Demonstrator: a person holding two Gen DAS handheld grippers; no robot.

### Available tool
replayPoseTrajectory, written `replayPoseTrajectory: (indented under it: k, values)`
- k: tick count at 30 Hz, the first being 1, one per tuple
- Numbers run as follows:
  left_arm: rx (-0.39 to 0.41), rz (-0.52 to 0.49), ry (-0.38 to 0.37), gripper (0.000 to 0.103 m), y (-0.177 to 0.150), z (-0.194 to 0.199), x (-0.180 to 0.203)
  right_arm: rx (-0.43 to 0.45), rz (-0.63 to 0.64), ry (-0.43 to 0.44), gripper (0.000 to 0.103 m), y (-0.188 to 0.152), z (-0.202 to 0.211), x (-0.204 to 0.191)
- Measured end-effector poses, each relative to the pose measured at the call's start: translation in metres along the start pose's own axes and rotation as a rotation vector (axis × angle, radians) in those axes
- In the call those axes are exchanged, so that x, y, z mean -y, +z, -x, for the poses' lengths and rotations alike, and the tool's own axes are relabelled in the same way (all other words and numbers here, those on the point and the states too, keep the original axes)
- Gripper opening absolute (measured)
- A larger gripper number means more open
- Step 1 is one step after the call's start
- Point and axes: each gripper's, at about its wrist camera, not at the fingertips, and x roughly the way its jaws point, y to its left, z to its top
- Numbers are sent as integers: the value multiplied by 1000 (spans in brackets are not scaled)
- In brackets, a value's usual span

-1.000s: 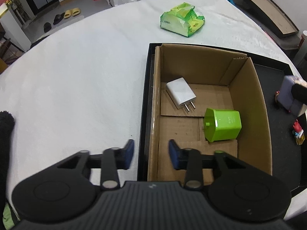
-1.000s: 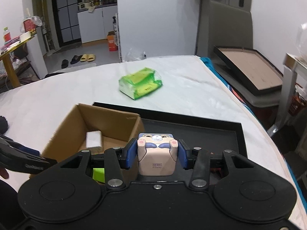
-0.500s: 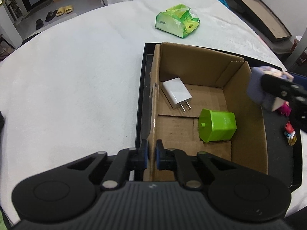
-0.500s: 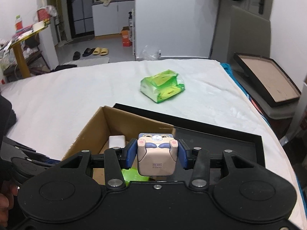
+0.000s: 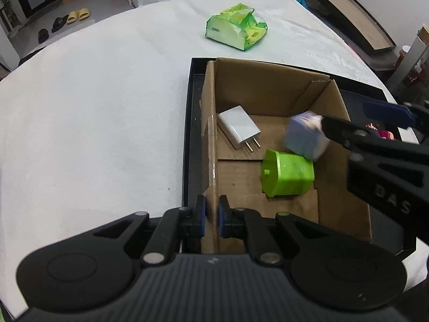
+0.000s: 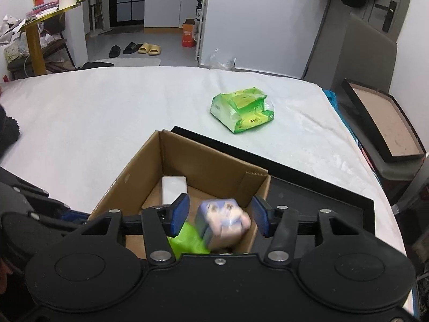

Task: Organize rigid objects
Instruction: 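Carry the bunny cube into the box beside the chargers and release, then move the right tool to the tray and grasp the red mug figurine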

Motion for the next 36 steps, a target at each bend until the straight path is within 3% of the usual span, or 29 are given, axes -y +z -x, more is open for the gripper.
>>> replayPoseTrajectory:
  k: [3, 8, 12, 25, 28, 32, 36]
  values:
    - [3, -5, 1, 9, -1, 1, 0, 26, -25, -18, 65, -7, 9, 7]
    - [6, -36, 14, 10, -2, 3, 6, 60, -63, -30, 69, -21, 21, 19]
    - [6, -35, 33, 11, -2, 3, 7, 62, -87, -47, 83, -31, 22, 27]
    - [8, -68, 86, 13, -4, 5, 17, 19, -159, -94, 88, -66, 19, 57]
    - [5, -74, 102, 19, -3, 4, 20, 9, -174, -86, 88, -74, 17, 66]
    - [25, -89, 137, 39, -3, 6, 24, -4, -191, -78, 88, -84, 13, 78]
    - [31, -114, 158, 47, -4, 7, 30, -22, -215, -80, 88, -96, 7, 91]
